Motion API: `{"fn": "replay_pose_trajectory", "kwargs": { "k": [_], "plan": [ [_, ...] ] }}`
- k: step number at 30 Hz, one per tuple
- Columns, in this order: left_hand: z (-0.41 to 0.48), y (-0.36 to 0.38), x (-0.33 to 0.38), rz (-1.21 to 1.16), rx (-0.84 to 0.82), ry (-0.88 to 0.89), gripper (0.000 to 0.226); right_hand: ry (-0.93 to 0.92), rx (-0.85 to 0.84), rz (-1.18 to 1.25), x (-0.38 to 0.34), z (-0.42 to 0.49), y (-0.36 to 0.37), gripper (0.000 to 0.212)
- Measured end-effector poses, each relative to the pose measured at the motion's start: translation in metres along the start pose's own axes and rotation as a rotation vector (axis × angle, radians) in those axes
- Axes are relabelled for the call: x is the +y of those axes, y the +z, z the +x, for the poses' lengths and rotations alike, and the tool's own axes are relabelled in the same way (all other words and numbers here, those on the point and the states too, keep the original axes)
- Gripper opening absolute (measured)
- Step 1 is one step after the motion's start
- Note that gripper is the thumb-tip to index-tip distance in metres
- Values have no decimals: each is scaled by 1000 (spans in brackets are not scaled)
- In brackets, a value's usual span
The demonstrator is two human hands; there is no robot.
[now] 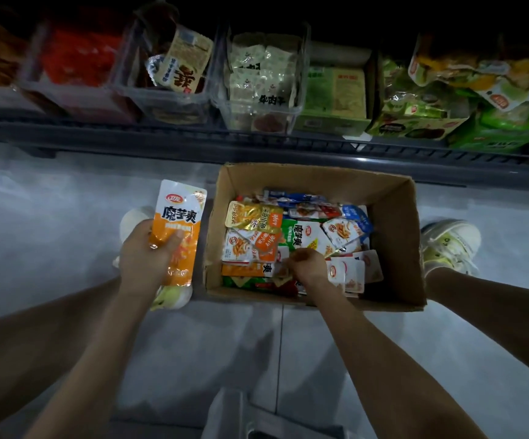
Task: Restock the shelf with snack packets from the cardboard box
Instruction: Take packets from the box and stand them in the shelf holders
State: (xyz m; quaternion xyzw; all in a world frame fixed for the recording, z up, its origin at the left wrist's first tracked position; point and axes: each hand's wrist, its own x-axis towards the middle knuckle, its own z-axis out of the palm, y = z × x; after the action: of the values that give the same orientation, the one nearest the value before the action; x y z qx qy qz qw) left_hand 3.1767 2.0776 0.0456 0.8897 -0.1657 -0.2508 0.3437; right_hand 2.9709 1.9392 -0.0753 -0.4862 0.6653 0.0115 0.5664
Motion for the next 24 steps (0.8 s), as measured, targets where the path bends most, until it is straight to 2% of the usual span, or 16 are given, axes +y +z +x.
{"fn": "replay_pose_trajectory", "kwargs": {
  "k": [4, 7, 12, 14, 15, 17, 20, 24],
  "plan": [
    [-2, 4, 1, -29, -14, 49, 31, 48, -29, -3, -5, 5, 15, 10],
    [-3, 8, 5, -91, -33, 39, 35, 73, 14, 81, -5, 7, 11, 13],
    [-3, 14, 10, -169, -60, -4, 21, 26, 54, 387, -4, 0, -35, 18],
    [-4, 15, 15, -167, -65, 9, 23, -16, 66, 412, -7, -8, -65, 24],
    [-5, 16, 17, -158, -69, 15, 19, -57, 60, 389, -10, -15, -81, 21],
    [-7, 20, 24, -126, -82, 49, 13, -128, 2, 416, -19, -31, -105, 9],
    [-14, 27, 37, -50, -148, 110, 19, -192, -169, 504, -38, -61, -117, 10],
    [-31, 39, 51, -25, -305, 160, 8, -280, -327, 489, -58, -89, -93, 7]
  ]
}}
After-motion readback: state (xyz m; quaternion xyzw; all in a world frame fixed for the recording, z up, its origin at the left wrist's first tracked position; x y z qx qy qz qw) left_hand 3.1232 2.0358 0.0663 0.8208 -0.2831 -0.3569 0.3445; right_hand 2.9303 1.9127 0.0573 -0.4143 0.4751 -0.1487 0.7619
